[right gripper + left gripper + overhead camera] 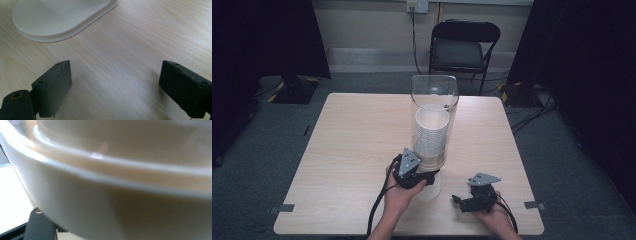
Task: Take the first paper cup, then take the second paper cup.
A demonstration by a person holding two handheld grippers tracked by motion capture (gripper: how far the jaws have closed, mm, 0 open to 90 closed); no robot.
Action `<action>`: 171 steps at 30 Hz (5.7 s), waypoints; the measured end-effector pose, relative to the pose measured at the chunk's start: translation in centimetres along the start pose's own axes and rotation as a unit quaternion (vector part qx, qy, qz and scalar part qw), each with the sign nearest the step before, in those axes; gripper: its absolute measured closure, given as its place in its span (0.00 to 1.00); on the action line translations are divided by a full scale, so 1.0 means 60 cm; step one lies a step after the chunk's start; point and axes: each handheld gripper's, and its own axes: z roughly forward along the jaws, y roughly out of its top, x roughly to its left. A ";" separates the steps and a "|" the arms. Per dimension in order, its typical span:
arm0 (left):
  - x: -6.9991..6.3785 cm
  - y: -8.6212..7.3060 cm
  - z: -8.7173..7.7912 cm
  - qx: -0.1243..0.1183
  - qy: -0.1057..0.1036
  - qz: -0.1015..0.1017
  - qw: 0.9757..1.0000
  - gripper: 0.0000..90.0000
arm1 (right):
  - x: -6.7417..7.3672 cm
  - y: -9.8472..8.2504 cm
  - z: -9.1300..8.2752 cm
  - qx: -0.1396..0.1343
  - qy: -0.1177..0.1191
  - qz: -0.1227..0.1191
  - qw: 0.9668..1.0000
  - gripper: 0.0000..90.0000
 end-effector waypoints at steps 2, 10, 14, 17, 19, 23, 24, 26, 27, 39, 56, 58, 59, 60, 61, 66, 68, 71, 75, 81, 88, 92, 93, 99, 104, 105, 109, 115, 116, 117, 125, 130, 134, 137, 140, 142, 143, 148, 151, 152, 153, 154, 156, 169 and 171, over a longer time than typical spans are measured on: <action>0.001 0.000 0.000 -0.007 -0.002 -0.005 1.000 0.17 | 0.000 0.000 0.000 0.001 -0.001 0.001 1.000 0.12; -0.001 -0.005 0.004 -0.017 -0.009 0.001 1.000 0.38 | 0.000 0.000 0.000 0.000 0.000 0.000 1.000 0.12; -0.006 -0.006 0.004 -0.014 0.000 0.003 1.000 0.38 | 0.000 0.000 0.000 0.000 0.000 0.000 1.000 0.12; -0.003 -0.011 0.006 0.003 -0.003 -0.007 1.000 0.38 | 0.000 0.000 0.000 0.000 0.000 0.000 1.000 0.12; -0.002 -0.023 0.008 0.014 -0.007 -0.013 1.000 0.40 | 0.000 0.000 0.000 -0.001 0.001 -0.001 1.000 0.12; -0.004 -0.047 0.008 0.023 -0.015 -0.032 0.999 0.40 | 0.000 0.000 0.000 0.002 0.000 0.002 1.000 0.11; -0.002 -0.046 0.010 0.021 -0.020 -0.037 0.999 0.40 | 0.000 0.000 0.000 0.002 0.001 0.002 1.000 0.11; 0.000 -0.048 0.010 0.018 -0.024 -0.035 0.999 0.38 | -0.001 0.000 0.001 0.000 0.003 -0.002 1.000 0.11; 0.001 -0.048 0.011 0.013 -0.031 -0.035 0.999 0.37 | 0.000 0.000 0.000 0.002 0.001 0.001 1.000 0.11; -0.001 -0.010 -0.004 -0.007 -0.030 -0.031 0.999 0.22 | -0.001 0.001 0.000 0.002 0.002 -0.001 1.000 0.11; 0.006 -0.005 0.003 0.006 -0.029 -0.014 0.999 0.33 | -0.001 0.001 0.000 0.002 0.001 -0.001 1.000 0.11; 0.003 -0.007 0.003 0.003 -0.024 -0.010 1.000 0.35 | -0.001 0.001 0.000 0.002 0.001 -0.001 1.000 0.11; 0.006 -0.009 0.004 0.006 -0.027 -0.018 0.999 0.36 | -0.001 0.000 0.000 0.002 0.002 -0.001 1.000 0.11; 0.007 -0.014 0.005 0.005 -0.034 -0.031 0.999 0.36 | 0.000 0.001 0.000 0.002 0.001 0.000 1.000 0.11; 0.005 -0.017 0.005 0.025 -0.025 -0.011 0.999 0.37 | 0.000 0.000 0.000 0.002 0.001 0.000 1.000 0.11; 0.011 -0.087 -0.006 0.082 -0.014 -0.027 0.996 0.40 | 0.000 0.000 0.000 0.002 0.002 0.001 1.000 0.11; 0.013 -0.078 -0.013 0.074 -0.014 -0.014 0.997 0.38 | 0.000 0.000 0.000 0.000 0.004 -0.002 1.000 0.11; 0.020 -0.060 -0.026 0.094 -0.020 0.018 0.995 0.36 | 0.000 0.001 0.001 0.002 0.002 0.001 1.000 0.11; 0.042 -0.077 -0.044 0.092 -0.023 0.005 0.995 0.35 | 0.000 0.001 0.001 0.003 0.003 0.000 1.000 0.11; 0.065 -0.082 -0.075 0.088 -0.015 0.014 0.996 0.33 | 0.001 0.001 0.001 0.002 0.000 0.002 1.000 0.11; 0.115 -0.105 -0.109 0.096 0.014 0.001 0.995 0.32 | 0.003 0.000 0.000 0.000 -0.010 0.006 1.000 0.11; 0.132 -0.113 -0.121 0.101 0.028 -0.003 0.995 0.32 | 0.003 -0.001 -0.001 0.000 -0.013 0.008 1.000 0.10; 0.136 -0.114 -0.124 0.104 0.027 -0.002 0.994 0.32 | 0.003 -0.002 -0.002 0.001 -0.014 0.010 1.000 0.10; 0.153 -0.129 -0.131 0.111 0.042 -0.002 0.993 0.32 | 0.003 -0.003 -0.003 0.001 -0.013 0.013 1.000 0.11; 0.159 -0.135 -0.126 0.120 0.047 0.003 0.992 0.32 | 0.000 -0.005 -0.005 0.000 -0.008 0.009 1.000 0.11; 0.160 -0.136 -0.125 0.119 0.046 0.002 0.992 0.31 | -0.001 -0.005 -0.005 0.000 -0.010 0.010 1.000 0.11; 0.163 -0.137 -0.122 0.114 0.049 0.001 0.992 0.31 | -0.004 -0.007 -0.007 0.001 -0.012 0.009 1.000 0.11; 0.159 -0.145 -0.117 0.171 0.056 0.014 0.984 0.28 | -0.009 -0.010 -0.010 0.002 -0.004 0.003 1.000 0.11; 0.161 -0.144 -0.118 0.171 0.055 0.022 0.983 0.27 | -0.009 -0.010 -0.010 0.001 -0.004 0.002 1.000 0.11; 0.160 -0.145 -0.118 0.171 0.056 0.016 0.984 0.27 | -0.009 -0.010 -0.011 0.001 -0.004 0.002 1.000 0.11; 0.168 -0.153 -0.143 0.181 0.043 -0.007 0.983 0.20 | -0.013 -0.013 -0.014 0.002 0.006 -0.008 1.000 0.11; 0.172 -0.159 -0.158 0.205 0.039 -0.002 0.978 0.18 | -0.015 -0.013 -0.019 0.002 0.015 -0.017 1.000 0.16; 0.176 -0.163 -0.166 0.227 0.029 0.010 0.973 0.17 | -0.013 -0.010 -0.022 0.005 0.016 -0.023 1.000 0.16; 0.175 -0.164 -0.166 0.225 0.028 -0.002 0.974 0.17 | -0.013 -0.009 -0.025 0.004 0.021 -0.020 1.000 0.16; 0.176 -0.165 -0.168 0.226 0.027 0.000 0.974 0.17 | -0.010 -0.003 -0.031 -0.002 0.028 -0.019 0.999 0.16; 0.177 -0.166 -0.171 0.226 0.028 0.002 0.974 0.17 | -0.006 0.004 -0.036 -0.007 0.028 -0.024 0.999 0.16; 0.178 -0.166 -0.172 0.228 0.026 0.002 0.973 0.17 | -0.004 0.007 -0.038 -0.012 0.028 -0.023 0.999 0.16; 0.178 -0.166 -0.173 0.228 0.023 0.002 0.973 0.17 | 0.007 0.018 -0.042 -0.019 0.035 -0.024 0.999 0.17; 0.178 -0.166 -0.173 0.228 0.023 0.002 0.973 0.17 | 0.013 0.024 -0.045 -0.019 0.034 -0.028 0.999 0.17; 0.178 -0.166 -0.173 0.228 0.023 0.002 0.973 0.17 | 0.015 0.026 -0.045 -0.021 0.036 -0.026 0.999 0.17; 0.178 -0.166 -0.173 0.228 0.023 0.002 0.973 0.17 | 0.015 0.026 -0.045 -0.021 0.036 -0.026 0.999 0.17; 0.179 -0.166 -0.173 0.228 0.023 0.002 0.973 0.17 | 0.018 0.028 -0.044 -0.023 0.040 -0.024 0.999 0.17; 0.178 -0.166 -0.173 0.228 0.024 0.002 0.973 0.17 | 0.025 0.034 -0.042 -0.019 0.043 -0.027 0.999 0.17; 0.179 -0.166 -0.170 0.229 0.024 0.000 0.973 0.15 | 0.060 0.072 -0.034 -0.046 0.053 -0.017 0.997 0.16; 0.179 -0.166 -0.170 0.229 0.024 0.000 0.973 0.15 | 0.062 0.079 -0.036 -0.052 0.052 -0.013 0.997 0.17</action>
